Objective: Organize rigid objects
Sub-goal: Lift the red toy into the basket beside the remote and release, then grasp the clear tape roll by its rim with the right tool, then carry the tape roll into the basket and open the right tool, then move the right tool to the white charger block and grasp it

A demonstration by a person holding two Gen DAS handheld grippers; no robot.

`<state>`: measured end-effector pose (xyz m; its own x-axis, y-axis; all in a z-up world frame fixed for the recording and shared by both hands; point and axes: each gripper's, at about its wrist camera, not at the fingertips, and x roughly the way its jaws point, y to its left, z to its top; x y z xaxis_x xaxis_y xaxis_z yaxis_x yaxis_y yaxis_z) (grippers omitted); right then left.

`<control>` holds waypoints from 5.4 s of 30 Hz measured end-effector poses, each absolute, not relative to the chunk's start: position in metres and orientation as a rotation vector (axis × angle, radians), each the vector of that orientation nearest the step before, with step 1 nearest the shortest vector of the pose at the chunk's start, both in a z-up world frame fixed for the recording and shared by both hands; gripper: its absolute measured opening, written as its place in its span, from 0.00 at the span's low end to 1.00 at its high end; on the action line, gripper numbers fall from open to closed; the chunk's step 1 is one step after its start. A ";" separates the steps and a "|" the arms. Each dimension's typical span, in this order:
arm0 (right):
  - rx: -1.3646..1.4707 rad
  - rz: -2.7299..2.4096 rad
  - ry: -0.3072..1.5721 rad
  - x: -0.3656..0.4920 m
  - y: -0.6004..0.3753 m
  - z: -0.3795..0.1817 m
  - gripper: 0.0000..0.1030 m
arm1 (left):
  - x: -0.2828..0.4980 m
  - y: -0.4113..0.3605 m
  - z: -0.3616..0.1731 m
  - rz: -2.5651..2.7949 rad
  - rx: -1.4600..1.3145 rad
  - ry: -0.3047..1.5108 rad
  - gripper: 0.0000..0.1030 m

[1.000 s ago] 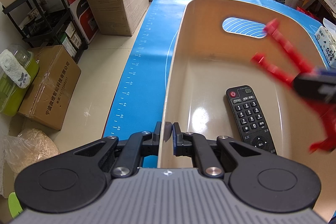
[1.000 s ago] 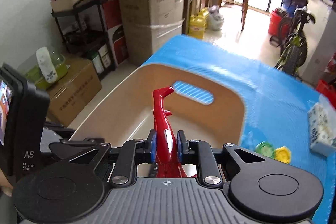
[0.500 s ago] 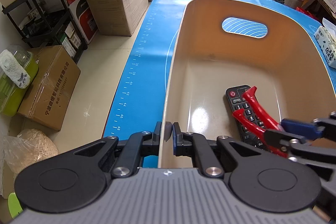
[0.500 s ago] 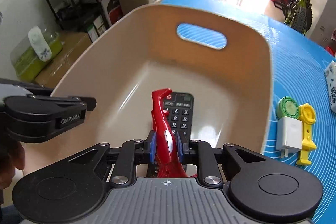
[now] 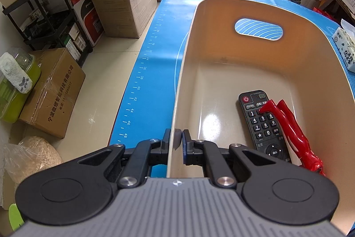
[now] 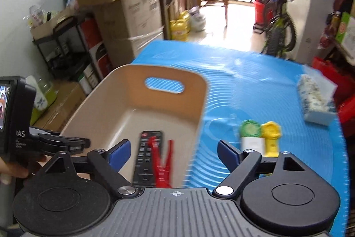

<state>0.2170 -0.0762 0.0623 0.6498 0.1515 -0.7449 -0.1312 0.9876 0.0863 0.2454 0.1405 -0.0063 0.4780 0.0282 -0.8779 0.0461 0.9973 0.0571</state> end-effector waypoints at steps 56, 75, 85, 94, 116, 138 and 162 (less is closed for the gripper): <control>-0.057 0.025 0.865 0.204 -0.124 0.006 0.17 | 0.244 0.138 -0.006 -0.010 0.085 1.070 0.11; -0.018 0.152 0.652 0.232 -0.054 0.050 0.17 | 0.244 0.138 -0.006 -0.009 0.086 1.070 0.10; -0.047 0.260 0.706 0.244 -0.006 0.031 0.15 | 0.244 0.138 -0.006 -0.009 0.086 1.070 0.10; -0.144 0.348 0.873 0.241 0.027 -0.006 0.16 | 0.244 0.138 -0.006 -0.009 0.087 1.070 0.10; -0.030 0.252 0.797 0.216 -0.044 0.044 0.72 | 0.244 0.138 -0.005 -0.011 0.092 1.068 0.10; -0.119 0.088 0.936 0.198 -0.119 -0.007 0.78 | 0.243 0.139 -0.006 -0.012 0.086 1.068 0.11; -0.213 0.206 1.065 0.206 -0.100 -0.049 0.34 | 0.243 0.139 -0.006 -0.011 0.085 1.068 0.11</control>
